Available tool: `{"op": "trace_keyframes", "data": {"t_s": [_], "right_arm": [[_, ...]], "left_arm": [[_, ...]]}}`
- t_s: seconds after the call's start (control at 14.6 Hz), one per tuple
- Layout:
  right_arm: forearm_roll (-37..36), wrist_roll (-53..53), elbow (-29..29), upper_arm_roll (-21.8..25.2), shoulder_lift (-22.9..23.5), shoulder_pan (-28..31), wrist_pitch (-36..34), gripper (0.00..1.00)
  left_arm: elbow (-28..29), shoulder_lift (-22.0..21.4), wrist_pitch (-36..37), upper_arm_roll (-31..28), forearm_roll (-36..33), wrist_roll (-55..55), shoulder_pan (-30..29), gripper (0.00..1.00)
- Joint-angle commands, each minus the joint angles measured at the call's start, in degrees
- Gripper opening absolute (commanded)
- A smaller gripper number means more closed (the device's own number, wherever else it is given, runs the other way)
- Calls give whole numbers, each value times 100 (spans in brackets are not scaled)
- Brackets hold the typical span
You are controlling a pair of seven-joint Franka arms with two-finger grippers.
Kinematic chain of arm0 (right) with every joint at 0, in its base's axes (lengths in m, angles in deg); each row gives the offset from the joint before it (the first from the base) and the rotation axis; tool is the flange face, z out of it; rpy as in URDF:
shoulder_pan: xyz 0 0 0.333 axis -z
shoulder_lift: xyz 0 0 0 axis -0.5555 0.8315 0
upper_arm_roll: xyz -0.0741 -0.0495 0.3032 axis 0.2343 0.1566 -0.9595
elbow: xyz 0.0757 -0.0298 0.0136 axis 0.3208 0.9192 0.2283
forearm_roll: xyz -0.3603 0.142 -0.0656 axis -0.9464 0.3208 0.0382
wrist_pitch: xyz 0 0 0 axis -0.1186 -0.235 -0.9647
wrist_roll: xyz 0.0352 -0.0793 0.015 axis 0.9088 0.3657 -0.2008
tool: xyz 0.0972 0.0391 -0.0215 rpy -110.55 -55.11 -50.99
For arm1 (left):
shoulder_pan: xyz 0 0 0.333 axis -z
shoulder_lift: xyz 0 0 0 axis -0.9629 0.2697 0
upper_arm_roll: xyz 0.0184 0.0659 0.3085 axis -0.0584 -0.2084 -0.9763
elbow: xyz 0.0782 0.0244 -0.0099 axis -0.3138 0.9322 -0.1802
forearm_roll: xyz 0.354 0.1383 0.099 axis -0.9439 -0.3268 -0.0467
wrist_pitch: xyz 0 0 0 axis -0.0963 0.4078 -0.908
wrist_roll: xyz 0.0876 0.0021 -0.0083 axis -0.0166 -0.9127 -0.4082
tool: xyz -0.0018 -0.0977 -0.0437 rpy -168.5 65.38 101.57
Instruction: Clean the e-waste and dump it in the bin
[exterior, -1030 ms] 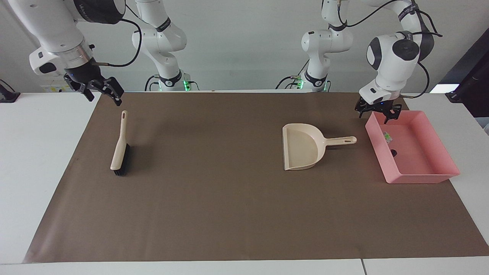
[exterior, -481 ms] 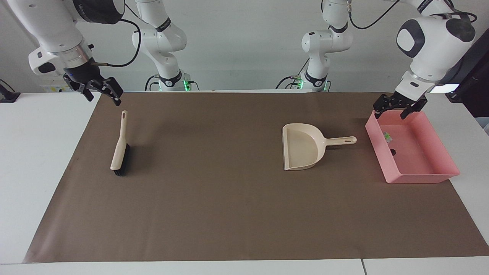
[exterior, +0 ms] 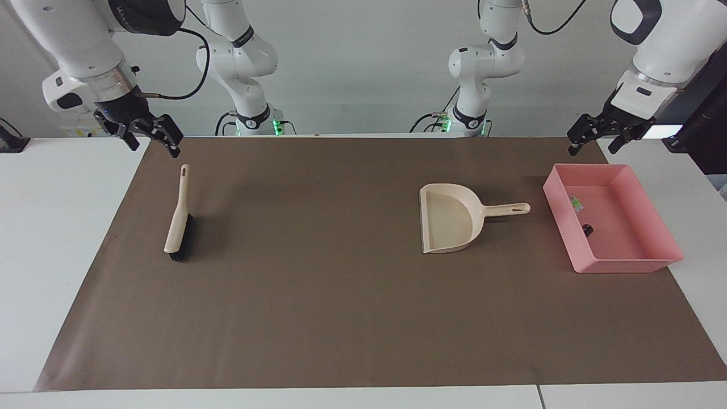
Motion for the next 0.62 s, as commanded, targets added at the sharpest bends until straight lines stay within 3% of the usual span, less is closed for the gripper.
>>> {"op": "trace_keyframes", "data": {"t_s": [0.0, 0.55], "right_arm": [[98, 20, -10, -55, -18, 78, -19, 100], [98, 20, -10, -55, -18, 78, -19, 100]], "left_arm": [[-98, 49, 112, 55, 70, -390, 85, 99], [-2, 32, 190, 2, 123, 216, -12, 99]]}}
